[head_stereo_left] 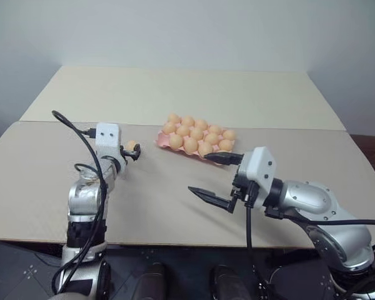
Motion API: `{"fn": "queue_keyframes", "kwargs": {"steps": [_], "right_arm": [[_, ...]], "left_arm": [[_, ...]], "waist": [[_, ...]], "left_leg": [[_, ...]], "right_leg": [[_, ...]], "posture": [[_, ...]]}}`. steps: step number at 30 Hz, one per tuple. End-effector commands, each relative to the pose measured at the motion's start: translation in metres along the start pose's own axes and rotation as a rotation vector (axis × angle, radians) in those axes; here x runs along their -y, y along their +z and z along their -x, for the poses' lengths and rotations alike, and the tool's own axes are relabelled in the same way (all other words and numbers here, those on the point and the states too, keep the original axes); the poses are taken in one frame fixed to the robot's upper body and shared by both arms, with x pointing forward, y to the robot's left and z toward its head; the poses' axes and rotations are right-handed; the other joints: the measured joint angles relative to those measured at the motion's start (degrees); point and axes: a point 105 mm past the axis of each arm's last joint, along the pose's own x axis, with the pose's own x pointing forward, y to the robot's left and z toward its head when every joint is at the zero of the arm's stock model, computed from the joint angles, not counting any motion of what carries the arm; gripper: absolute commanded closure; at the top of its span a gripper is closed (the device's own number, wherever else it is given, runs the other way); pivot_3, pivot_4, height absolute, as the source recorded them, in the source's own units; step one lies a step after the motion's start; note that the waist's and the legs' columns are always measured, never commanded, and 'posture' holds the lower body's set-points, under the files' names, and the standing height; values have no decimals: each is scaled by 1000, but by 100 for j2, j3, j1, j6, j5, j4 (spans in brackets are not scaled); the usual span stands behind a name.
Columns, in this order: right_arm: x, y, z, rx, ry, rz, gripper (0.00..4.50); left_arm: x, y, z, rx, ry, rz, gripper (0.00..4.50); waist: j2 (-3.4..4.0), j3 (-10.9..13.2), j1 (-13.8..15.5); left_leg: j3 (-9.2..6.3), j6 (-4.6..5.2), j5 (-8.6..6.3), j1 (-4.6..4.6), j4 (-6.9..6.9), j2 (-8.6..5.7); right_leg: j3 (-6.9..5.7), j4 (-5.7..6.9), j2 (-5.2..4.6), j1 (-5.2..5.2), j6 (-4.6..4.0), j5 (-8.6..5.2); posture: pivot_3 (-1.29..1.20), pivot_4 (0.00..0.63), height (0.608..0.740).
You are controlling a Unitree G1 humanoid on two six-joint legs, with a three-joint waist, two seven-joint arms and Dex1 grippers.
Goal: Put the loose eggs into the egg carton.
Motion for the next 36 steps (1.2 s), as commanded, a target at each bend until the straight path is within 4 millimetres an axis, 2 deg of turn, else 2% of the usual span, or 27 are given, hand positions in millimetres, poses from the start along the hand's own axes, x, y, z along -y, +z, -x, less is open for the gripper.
{"fn": "queue_keyframes", "kwargs": {"steps": [1,11,14,20,22,25,30,36], "right_arm": [[1,9,-3,28,-8,35,0],[2,10,-6,43,-21,51,0],[3,10,-7,48,-28,52,0],[4,10,-7,50,-34,54,0],[5,10,-6,49,-37,55,0],[6,10,-5,48,-44,57,0],[12,12,-2,48,-75,66,0],[12,13,0,13,-95,82,0]], "left_arm": [[-3,8,-8,2,9,59,11],[3,4,-22,-34,-33,56,11],[4,2,-24,-41,-41,51,575],[3,1,-25,-36,-37,50,2507],[4,4,-24,-14,-32,27,2841],[15,16,-19,48,-76,-26,2980],[54,47,-12,209,-190,-138,2987],[74,46,-24,231,-210,-165,2991]], "waist": [[0,0,0],[0,0,-3],[0,0,-3],[0,0,-3],[0,0,-3],[0,0,-3],[0,0,17],[0,0,0]], "left_leg": [[0,0,0,0,0,0],[1,0,0,-1,0,0],[1,0,0,-1,0,0],[2,0,0,-1,0,0],[2,0,0,-1,0,0],[2,-1,0,-1,0,-1],[3,-1,0,-3,0,-2],[5,-1,1,-2,1,-1]], "right_leg": [[1,0,0,0,0,0],[0,4,0,-3,0,0],[0,4,-1,-3,0,0],[0,4,-1,-4,0,0],[0,5,-1,-3,0,0],[0,5,-1,-3,0,0],[0,4,-4,-2,0,0],[1,4,-2,-3,0,0]], "posture": [[0,150,740],[0,150,740],[0,150,740],[0,150,740],[0,150,740],[0,150,740],[0,150,740],[0,150,740]]}}
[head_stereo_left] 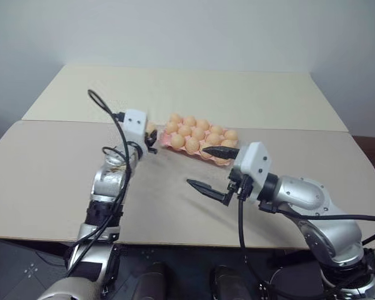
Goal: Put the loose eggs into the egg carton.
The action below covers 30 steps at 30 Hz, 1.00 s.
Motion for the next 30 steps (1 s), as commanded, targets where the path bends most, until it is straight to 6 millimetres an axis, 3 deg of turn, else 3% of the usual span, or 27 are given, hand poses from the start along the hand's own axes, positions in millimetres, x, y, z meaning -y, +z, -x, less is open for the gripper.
{"fn": "queue_keyframes", "kwargs": {"steps": [1,5,13,21,30], "right_arm": [[1,13,3,7,-36,47,0],[0,14,3,-9,-61,42,0],[-3,13,5,-28,-72,49,0],[-3,12,4,-29,-72,50,0],[-6,12,4,-26,-61,44,0]], "left_arm": [[7,11,-5,53,-10,-37,2991],[17,16,-12,63,-47,-48,2991],[14,20,-14,68,-32,-82,2991],[11,3,-10,20,-20,-78,2991],[15,-2,-15,9,-28,-81,2991]], "waist": [[0,0,-27],[-1,1,-32],[-1,1,-30],[-1,1,-34],[-1,1,-30]], "left_leg": [[0,0,0,0,0,1],[-1,0,0,-2,0,0],[-1,0,0,-3,0,0],[-1,0,0,-3,0,0],[-1,0,0,-3,0,0]], "right_leg": [[1,0,1,-1,0,0],[0,1,0,-3,0,0],[-1,-2,0,-3,1,0],[-1,1,0,-3,1,0],[-1,1,0,-3,1,0]], "posture": [[0,150,740],[0,150,740],[0,150,740],[0,150,740],[0,150,740]]}}
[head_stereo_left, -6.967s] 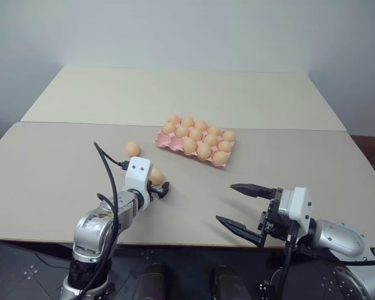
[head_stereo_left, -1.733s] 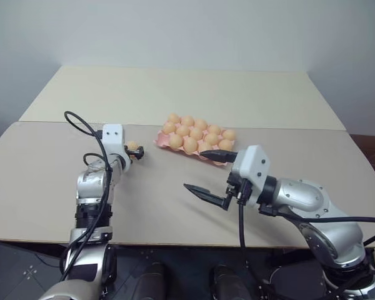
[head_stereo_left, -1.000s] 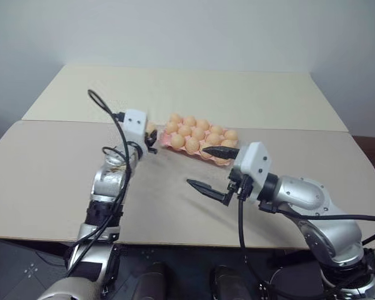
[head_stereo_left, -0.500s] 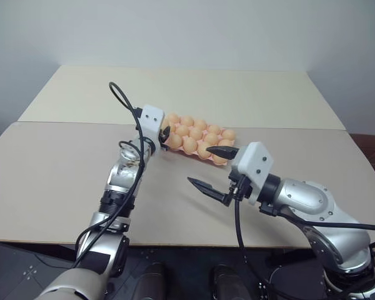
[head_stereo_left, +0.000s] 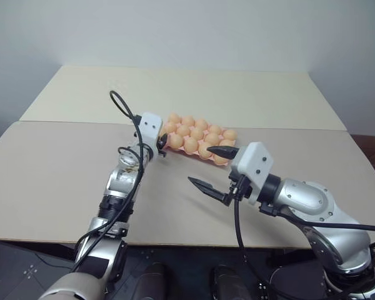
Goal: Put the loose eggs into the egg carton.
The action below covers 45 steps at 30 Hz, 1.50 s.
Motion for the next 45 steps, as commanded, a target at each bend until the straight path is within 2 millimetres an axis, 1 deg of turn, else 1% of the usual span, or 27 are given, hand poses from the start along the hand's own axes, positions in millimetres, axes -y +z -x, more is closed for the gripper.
{"fn": "queue_keyframes", "kwargs": {"steps": [1,3,4,9,14,17,19,22,26,28,29,31,33,35,38,39,42,45], "right_arm": [[-5,10,3,34,7,30,0],[-5,9,5,29,10,26,0],[-5,8,5,28,10,24,0],[-5,7,7,25,5,20,0],[-3,7,6,27,-3,22,0],[-2,8,6,30,-8,25,0],[-2,9,6,36,-14,26,0],[-1,10,7,50,-31,26,0],[3,10,8,64,-77,24,0],[7,8,9,75,-130,18,0],[11,5,9,80,-174,0,0],[16,-3,12,109,-267,5,0],[18,-13,18,121,-350,-59,0],[20,-23,23,126,-421,-133,0],[27,-47,38,140,-648,-166,0],[27,-52,43,153,-708,-158,0],[23,-60,54,180,-787,-164,0],[22,-70,72,181,-872,-201,0]], "left_arm": [[-1,18,-1,68,10,-23,2991],[-1,18,0,72,11,-27,2260],[-1,18,1,70,10,-28,2018],[-3,20,1,82,29,-54,487],[-3,27,1,111,27,-52,487],[-6,41,6,170,49,-44,487],[-7,53,12,230,60,-25,487],[-9,71,28,337,72,14,487],[-12,81,50,413,60,109,487],[-9,79,62,424,9,175,487],[-7,77,69,448,-6,176,487],[-6,63,83,443,21,160,487],[-2,48,99,426,10,135,487],[1,39,108,409,12,137,487],[11,18,121,364,25,152,487],[13,13,125,361,35,160,487],[15,9,132,369,63,182,487],[13,3,140,364,87,222,487]], "waist": [[0,0,0],[0,0,0],[0,0,0],[0,0,0],[0,0,2],[0,0,2],[0,0,2],[0,0,3],[0,0,-14],[0,0,-21],[0,0,-25],[2,-1,-31],[1,-1,-41],[1,-1,-45],[2,-7,-20],[3,-8,-21],[3,-8,-34],[3,-8,-40]], "left_leg": [[0,0,0,0,0,0],[0,0,0,0,0,0],[0,0,0,0,0,0],[0,0,0,0,0,0],[0,0,0,0,0,0],[0,0,0,-1,0,0],[0,0,0,-1,0,0],[0,0,0,-1,0,1],[-1,0,0,1,0,2],[-2,0,0,3,0,3],[-2,0,0,3,0,3],[-2,0,0,4,0,4],[1,0,0,5,-3,3],[1,0,0,5,-4,4],[0,-5,4,10,-3,6],[2,-4,4,18,-3,6],[10,-5,3,16,-3,6],[8,-4,3,15,-3,11]], "right_leg": [[0,0,0,0,0,0],[0,-1,0,0,0,0],[0,-1,0,0,0,0],[0,0,0,0,0,0],[0,-1,0,0,0,0],[0,-1,0,0,0,0],[0,-1,0,0,0,0],[1,-2,-1,0,0,0],[2,1,-1,1,0,0],[2,3,-1,2,0,0],[2,2,-1,1,0,0],[2,1,0,2,0,0],[6,-2,-2,2,1,-1],[7,1,-2,0,0,0],[2,3,-1,6,-4,3],[4,1,-2,12,-4,2],[10,-4,-4,7,-4,2],[11,-4,1,6,-5,1]], "posture": [[0,150,740],[0,150,740],[0,150,740],[0,150,740],[0,150,740],[0,150,740],[0,150,740],[0,150,740],[0,150,740],[0,150,740],[0,150,740],[0,150,740],[0,150,740],[0,150,740],[0,150,740],[0,150,740],[0,150,740],[0,150,740]]}}
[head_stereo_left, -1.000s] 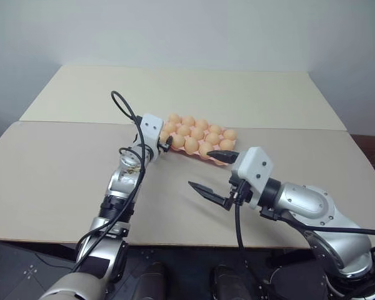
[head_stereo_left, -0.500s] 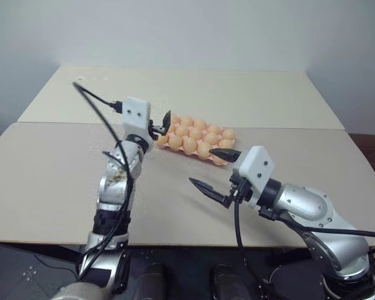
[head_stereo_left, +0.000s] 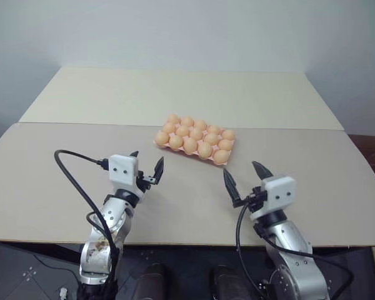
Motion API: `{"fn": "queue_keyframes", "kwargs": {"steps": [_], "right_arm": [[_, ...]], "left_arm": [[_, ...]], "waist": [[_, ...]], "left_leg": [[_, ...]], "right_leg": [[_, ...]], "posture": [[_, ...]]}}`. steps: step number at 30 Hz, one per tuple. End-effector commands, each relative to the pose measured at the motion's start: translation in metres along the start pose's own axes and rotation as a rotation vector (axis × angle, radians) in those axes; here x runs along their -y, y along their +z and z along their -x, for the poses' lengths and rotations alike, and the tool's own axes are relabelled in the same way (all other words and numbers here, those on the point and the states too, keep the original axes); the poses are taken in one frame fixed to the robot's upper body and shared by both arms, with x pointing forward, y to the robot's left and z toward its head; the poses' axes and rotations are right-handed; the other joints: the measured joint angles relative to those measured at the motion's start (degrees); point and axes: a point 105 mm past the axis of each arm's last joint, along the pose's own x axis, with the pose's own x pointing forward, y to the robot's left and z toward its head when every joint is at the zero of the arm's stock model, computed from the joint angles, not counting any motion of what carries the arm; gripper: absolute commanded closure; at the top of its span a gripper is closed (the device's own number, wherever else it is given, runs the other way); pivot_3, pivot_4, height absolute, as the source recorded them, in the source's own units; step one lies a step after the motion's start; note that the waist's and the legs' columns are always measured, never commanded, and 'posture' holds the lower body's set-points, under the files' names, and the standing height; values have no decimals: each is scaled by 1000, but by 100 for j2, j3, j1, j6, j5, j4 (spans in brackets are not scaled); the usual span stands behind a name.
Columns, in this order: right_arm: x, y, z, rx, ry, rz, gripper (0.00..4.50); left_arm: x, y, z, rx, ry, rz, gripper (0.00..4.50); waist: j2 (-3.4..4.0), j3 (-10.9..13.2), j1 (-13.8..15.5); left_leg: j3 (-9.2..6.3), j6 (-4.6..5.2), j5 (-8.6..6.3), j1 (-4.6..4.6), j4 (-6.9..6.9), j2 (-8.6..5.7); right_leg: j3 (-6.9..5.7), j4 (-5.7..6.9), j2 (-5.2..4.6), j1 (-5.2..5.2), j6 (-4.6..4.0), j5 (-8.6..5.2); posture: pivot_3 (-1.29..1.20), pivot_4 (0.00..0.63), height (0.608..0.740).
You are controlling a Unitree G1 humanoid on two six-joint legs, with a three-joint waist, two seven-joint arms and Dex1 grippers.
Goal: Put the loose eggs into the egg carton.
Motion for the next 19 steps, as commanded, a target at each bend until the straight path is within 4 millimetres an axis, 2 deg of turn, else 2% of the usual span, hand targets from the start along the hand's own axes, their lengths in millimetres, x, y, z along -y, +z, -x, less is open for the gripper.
{"fn": "queue_keyframes", "kwargs": {"steps": [1,4,10,16,19], "right_arm": [[20,8,14,65,-83,11,0],[34,2,27,46,-126,12,0],[43,-10,32,21,-124,48,0],[44,-14,25,25,-105,53,0],[44,-15,23,26,-103,52,0]], "left_arm": [[-3,16,12,76,30,-2,487],[-14,9,24,56,109,-6,487],[-26,-2,46,31,197,-28,487],[-22,-4,47,34,179,-31,487],[-24,-3,46,36,163,-96,487]], "waist": [[0,0,-4],[0,0,-8],[1,-1,-27],[2,-1,-23],[2,-1,-24]], "left_leg": [[-1,0,0,0,0,1],[0,0,-1,-1,-1,1],[1,0,-1,4,-1,7],[1,0,-1,-2,-1,5],[1,0,-1,-4,-1,5]], "right_leg": [[0,0,0,0,-1,-1],[2,-3,-1,0,-1,-1],[1,-5,1,0,-10,-6],[0,-7,-1,-1,-13,-9],[-1,-9,1,-2,-12,-9]], "posture": [[0,150,740],[0,150,740],[0,150,740],[0,150,740],[0,150,740]]}}
